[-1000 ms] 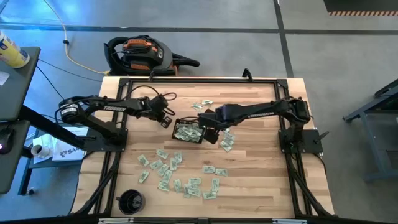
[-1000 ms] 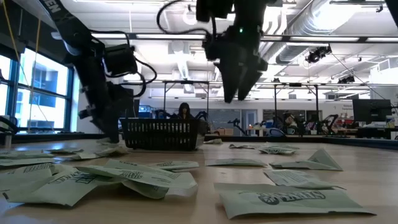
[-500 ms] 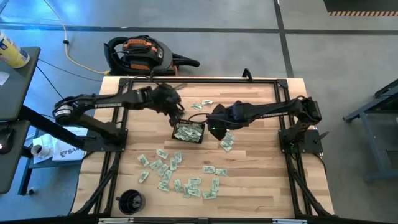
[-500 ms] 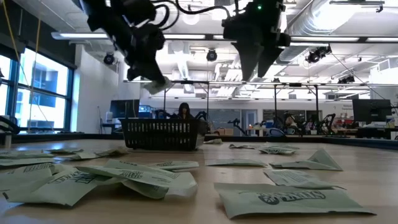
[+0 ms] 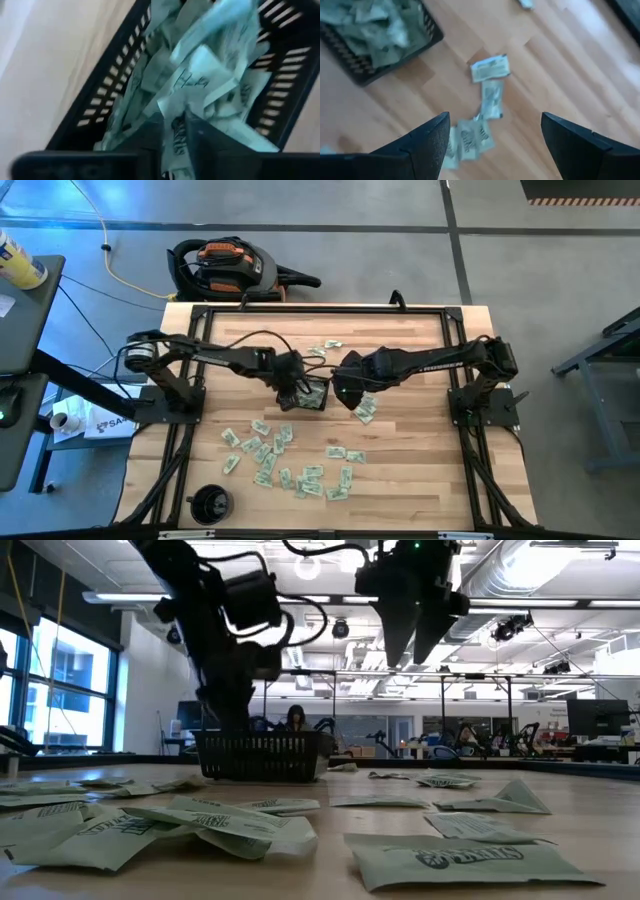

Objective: Pick and place Stevia / Truvia into bins
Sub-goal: Put the green stevia packet into the black basket

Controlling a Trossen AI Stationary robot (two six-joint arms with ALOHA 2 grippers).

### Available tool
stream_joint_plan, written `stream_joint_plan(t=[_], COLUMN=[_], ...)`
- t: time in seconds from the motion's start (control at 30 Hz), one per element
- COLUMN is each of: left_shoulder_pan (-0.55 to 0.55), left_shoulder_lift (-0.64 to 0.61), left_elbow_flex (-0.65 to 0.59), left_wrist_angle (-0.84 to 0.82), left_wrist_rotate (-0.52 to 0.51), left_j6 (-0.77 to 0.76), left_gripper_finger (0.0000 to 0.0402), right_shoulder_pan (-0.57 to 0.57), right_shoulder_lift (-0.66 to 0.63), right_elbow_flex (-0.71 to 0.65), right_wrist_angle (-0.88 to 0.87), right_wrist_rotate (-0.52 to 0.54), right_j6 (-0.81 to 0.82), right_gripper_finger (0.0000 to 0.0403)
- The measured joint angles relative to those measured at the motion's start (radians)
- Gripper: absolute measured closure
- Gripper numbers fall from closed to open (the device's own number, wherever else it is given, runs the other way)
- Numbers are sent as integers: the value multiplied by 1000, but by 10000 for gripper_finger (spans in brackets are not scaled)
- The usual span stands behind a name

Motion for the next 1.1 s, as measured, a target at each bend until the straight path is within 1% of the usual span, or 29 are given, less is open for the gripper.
stream_joint_plan(t=[0.13,0.2,0.27,0.37,0.43,0.5,0.6,0.67,0.77,0.83,0.9,0.97,1.1], left_shoulder_pan=[0,0,0,0,0,0,0,0,0,0,1,1,1], left_shoulder_lift=[-24,-47,-77,-114,-145,-176,-230,-271,-323,-346,-363,-376,-382], left_elbow_flex=[17,56,100,179,234,281,312,312,302,302,302,303,302], left_wrist_angle=[-87,-112,-155,-205,-267,-334,-428,-460,-526,-541,-581,-580,-590], left_wrist_rotate=[3,4,1,-4,-7,-28,-91,-136,-193,-240,-268,-283,-294], left_j6=[-15,-15,-15,-15,-15,-5,10,8,-19,-49,-75,-100,-143], left_gripper_finger=[229,208,191,175,169,166,166,165,165,165,165,165,165], right_shoulder_pan=[20,21,1,-40,-70,-106,-170,-234,-346,-415,-471,-512,-542], right_shoulder_lift=[0,0,0,0,2,2,2,2,27,51,80,109,189], right_elbow_flex=[-8,-40,-96,-197,-230,-226,-195,-187,-187,-188,-188,-182,-125], right_wrist_angle=[-4,-5,4,132,231,283,297,336,419,454,488,505,490], right_wrist_rotate=[-69,-115,-191,-265,-299,-300,-222,-201,-239,-267,-320,-360,-371], right_j6=[27,70,113,99,53,14,-62,-159,-299,-376,-447,-518,-661], right_gripper_finger=[100,100,100,100,100,100,100,100,100,100,100,100,100])
